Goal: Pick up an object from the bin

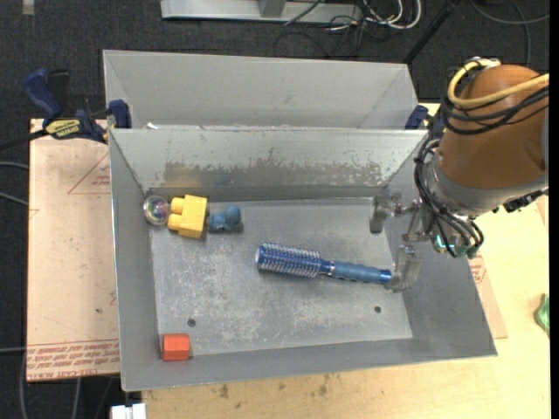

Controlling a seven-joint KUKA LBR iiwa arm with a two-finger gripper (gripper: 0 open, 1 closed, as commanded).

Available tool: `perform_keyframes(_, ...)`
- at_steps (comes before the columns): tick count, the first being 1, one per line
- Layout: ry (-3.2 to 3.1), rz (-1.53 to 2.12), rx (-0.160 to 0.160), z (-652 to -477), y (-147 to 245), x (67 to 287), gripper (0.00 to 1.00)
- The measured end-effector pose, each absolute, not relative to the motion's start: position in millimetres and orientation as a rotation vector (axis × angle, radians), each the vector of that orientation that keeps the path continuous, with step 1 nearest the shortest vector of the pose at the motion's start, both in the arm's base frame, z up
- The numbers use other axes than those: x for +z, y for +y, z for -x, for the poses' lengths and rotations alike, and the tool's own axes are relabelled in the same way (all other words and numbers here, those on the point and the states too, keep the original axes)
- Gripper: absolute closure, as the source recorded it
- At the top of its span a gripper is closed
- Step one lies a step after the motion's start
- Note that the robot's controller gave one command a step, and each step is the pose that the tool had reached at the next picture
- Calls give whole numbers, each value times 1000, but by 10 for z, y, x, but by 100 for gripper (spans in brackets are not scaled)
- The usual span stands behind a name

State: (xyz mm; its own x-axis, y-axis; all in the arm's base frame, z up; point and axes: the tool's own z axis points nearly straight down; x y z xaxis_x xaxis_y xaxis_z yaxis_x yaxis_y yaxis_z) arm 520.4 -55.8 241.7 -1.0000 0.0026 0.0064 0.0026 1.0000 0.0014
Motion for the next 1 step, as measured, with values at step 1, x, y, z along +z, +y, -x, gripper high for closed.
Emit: perform_keyframes(1,-3135,-98,-3,-5564,-400,993,0)
